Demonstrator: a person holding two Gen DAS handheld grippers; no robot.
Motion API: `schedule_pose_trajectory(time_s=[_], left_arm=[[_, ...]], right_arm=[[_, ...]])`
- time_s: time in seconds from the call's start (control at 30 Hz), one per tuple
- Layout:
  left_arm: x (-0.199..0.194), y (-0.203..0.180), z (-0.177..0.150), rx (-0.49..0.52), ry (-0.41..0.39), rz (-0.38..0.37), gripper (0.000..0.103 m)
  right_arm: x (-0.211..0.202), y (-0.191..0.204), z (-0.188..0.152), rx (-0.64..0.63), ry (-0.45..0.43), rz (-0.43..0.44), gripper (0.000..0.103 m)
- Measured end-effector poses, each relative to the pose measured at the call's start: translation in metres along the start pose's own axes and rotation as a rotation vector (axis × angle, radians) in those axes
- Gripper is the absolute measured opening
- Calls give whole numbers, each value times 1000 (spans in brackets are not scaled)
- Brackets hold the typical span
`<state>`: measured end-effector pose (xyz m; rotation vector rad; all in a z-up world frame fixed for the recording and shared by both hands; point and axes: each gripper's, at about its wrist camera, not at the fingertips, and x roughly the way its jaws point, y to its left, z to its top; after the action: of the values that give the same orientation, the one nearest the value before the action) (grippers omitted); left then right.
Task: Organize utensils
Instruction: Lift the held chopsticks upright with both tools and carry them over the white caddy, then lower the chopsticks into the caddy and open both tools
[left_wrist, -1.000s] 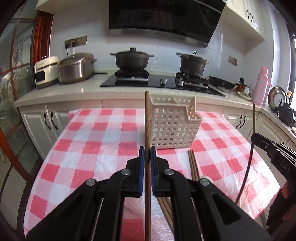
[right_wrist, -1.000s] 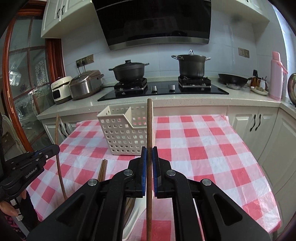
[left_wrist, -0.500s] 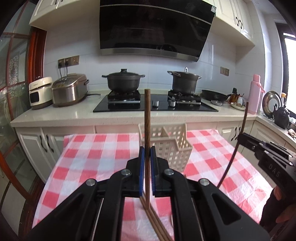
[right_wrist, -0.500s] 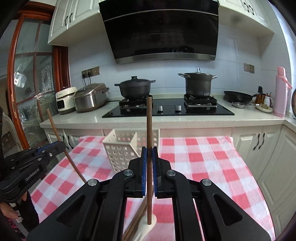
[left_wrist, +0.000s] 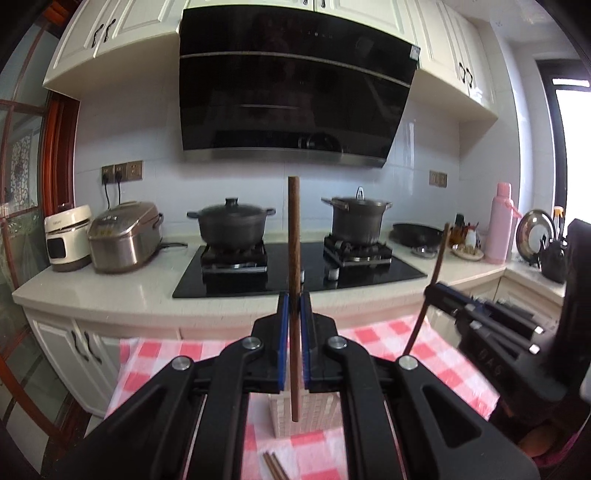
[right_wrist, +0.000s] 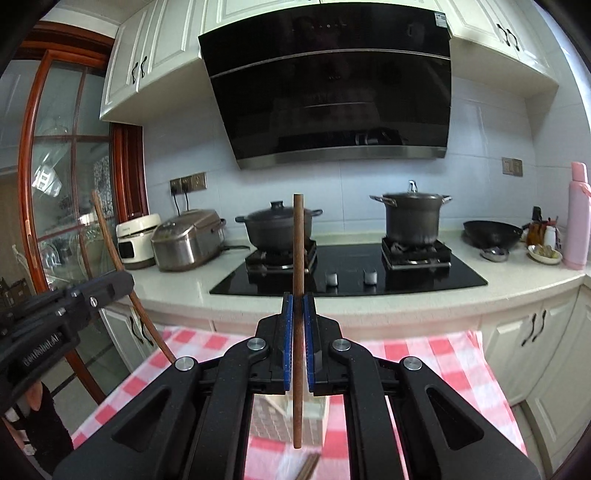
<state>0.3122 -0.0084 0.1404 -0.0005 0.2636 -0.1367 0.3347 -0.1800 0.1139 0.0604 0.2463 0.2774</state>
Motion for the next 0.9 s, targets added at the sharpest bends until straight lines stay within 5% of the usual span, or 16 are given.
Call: schedule_pose_trajectory(time_s=[0.3,0.73,0.9], left_arm=[[53,7,34,-34,9,15,6],[152,35,-35,-109,328,-60,6],[170,41,-55,-108,369,-29,7]], right_arm=[[52,-8,16,32,-6,17,7],[133,-16,-36,67,277,84,7],[147,-22,-48,78,308,77,10]])
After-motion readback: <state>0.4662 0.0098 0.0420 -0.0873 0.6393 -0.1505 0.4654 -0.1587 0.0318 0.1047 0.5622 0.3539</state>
